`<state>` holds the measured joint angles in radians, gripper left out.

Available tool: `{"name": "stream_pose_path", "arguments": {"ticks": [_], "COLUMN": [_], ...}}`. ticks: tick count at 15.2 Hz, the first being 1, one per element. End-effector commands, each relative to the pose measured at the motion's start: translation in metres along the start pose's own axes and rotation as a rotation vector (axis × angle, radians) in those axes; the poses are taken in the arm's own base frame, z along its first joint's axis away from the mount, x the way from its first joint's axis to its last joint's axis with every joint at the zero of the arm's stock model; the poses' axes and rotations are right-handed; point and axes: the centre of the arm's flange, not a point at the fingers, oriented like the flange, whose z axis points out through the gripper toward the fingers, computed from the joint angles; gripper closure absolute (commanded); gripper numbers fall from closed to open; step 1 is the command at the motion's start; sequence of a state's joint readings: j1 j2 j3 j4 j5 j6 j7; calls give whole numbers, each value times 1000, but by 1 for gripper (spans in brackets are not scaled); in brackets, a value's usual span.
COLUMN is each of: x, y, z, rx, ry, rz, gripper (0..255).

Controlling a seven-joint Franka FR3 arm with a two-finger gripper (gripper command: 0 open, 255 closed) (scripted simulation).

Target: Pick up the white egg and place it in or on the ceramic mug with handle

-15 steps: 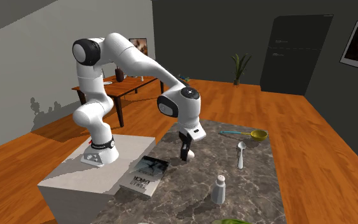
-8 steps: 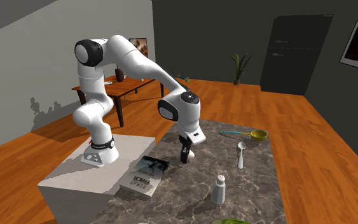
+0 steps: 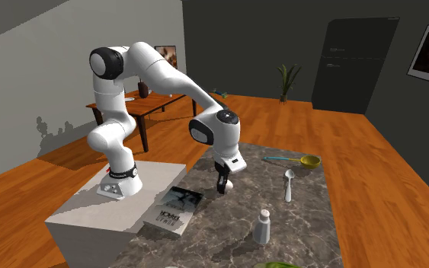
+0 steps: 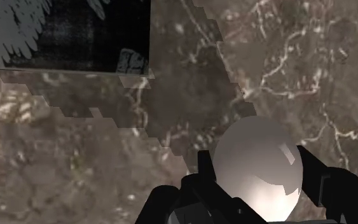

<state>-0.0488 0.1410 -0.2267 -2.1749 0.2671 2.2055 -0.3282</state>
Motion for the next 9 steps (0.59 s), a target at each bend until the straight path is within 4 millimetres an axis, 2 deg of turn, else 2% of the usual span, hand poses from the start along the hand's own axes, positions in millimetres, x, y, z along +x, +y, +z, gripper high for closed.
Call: {"name": "stream_pose_path", "arguments": {"ticks": [1,5,9], "x": [0,0,-1], "y": [0,0,-4], "z": [0,0,-20], "rx": [0,0,0], "ry": [0,0,0], "rz": [0,0,0], "gripper": [255,255,255]}}
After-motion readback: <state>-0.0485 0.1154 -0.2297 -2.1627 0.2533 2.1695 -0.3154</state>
